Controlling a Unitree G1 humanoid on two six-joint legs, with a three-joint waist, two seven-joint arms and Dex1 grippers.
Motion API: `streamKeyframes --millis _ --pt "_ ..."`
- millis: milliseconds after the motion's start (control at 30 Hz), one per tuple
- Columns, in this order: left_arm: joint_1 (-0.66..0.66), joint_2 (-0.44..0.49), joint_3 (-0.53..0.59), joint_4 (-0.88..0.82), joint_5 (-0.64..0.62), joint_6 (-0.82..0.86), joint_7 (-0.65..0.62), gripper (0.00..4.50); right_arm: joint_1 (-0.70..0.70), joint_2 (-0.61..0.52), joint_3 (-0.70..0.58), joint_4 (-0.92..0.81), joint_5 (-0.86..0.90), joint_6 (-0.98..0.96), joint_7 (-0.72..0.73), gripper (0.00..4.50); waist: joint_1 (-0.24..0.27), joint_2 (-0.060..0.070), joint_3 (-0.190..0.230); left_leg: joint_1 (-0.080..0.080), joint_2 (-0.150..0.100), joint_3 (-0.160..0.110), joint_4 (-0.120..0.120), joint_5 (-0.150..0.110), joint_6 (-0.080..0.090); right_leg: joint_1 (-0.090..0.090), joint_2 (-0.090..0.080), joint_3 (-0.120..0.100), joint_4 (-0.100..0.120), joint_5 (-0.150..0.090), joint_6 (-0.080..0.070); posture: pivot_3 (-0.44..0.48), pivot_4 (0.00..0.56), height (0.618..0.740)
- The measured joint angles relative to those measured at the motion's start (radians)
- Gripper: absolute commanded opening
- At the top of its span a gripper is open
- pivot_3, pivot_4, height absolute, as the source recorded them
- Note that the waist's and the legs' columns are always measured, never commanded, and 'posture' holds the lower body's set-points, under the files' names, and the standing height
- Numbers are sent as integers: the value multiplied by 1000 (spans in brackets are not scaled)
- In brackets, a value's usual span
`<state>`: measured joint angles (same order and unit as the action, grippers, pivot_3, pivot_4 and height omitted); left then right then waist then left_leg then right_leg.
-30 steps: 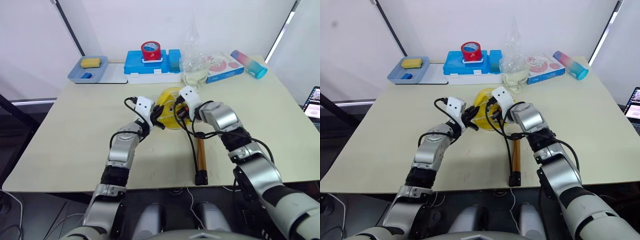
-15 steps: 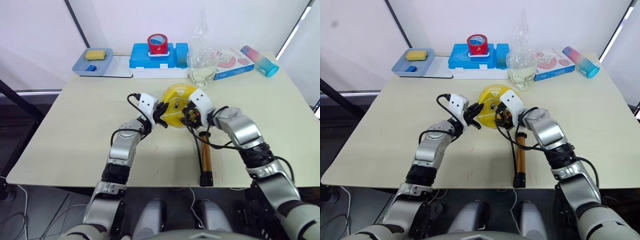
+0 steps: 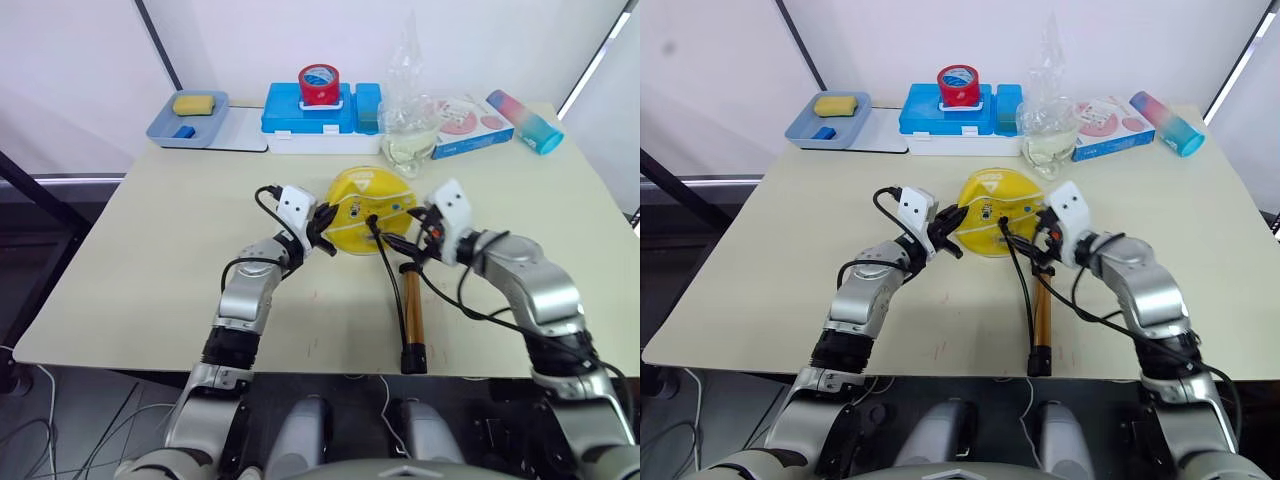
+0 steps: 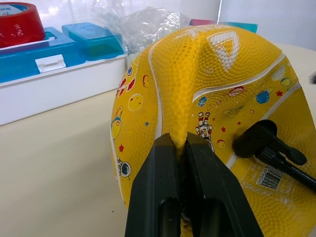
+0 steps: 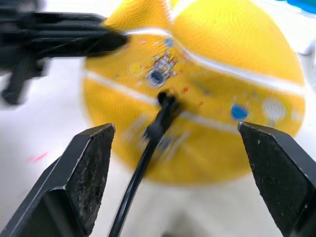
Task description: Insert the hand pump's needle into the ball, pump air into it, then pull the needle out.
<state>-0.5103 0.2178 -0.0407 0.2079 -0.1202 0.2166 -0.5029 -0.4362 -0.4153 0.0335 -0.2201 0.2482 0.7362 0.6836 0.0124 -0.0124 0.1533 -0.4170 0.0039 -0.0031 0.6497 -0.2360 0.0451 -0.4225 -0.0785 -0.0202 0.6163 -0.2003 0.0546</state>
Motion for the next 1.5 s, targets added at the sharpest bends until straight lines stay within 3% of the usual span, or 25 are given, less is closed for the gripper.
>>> streamKeyframes --millis 367,600,833,1367,1400,1500 --pt "-3 11 -3 4 -1 0 -4 0 270 -144 -198 -21 134 -214 169 4165 0 -1 1 2 1 1 0 0 0 1 2 0 0 -1 0 0 150 739" --pt "-3 12 -6 4 -1 0 -4 0 429 -240 -292 164 160 -525 399 4344 -1 -2 2 3 1 1 1 0 0 4 2 1 -2 -1 0 0 150 739" --pt "-4 12 -9 8 -1 1 -4 0 485 -296 -366 269 237 -668 568 4344 1 -2 2 4 2 0 2 0 0 5 3 1 -2 -1 0 0 150 739" --pt "6 15 -1 -2 -27 2 -37 0 539 -257 -444 331 303 -813 592 4344 2 -2 2 4 2 1 2 0 0 6 4 3 -2 0 -1 0 150 739" --pt "6 15 2 -2 -34 2 -40 764 539 -257 -444 333 303 -814 591 4500 2 -2 2 4 2 1 2 0 0 6 4 3 -2 1 -3 0 150 739" --pt "15 24 8 -2 -43 20 -55 1889 539 -256 -444 342 304 -819 584 4500 2 -2 2 4 1 1 2 0 0 5 3 3 -2 1 -3 0 150 739"
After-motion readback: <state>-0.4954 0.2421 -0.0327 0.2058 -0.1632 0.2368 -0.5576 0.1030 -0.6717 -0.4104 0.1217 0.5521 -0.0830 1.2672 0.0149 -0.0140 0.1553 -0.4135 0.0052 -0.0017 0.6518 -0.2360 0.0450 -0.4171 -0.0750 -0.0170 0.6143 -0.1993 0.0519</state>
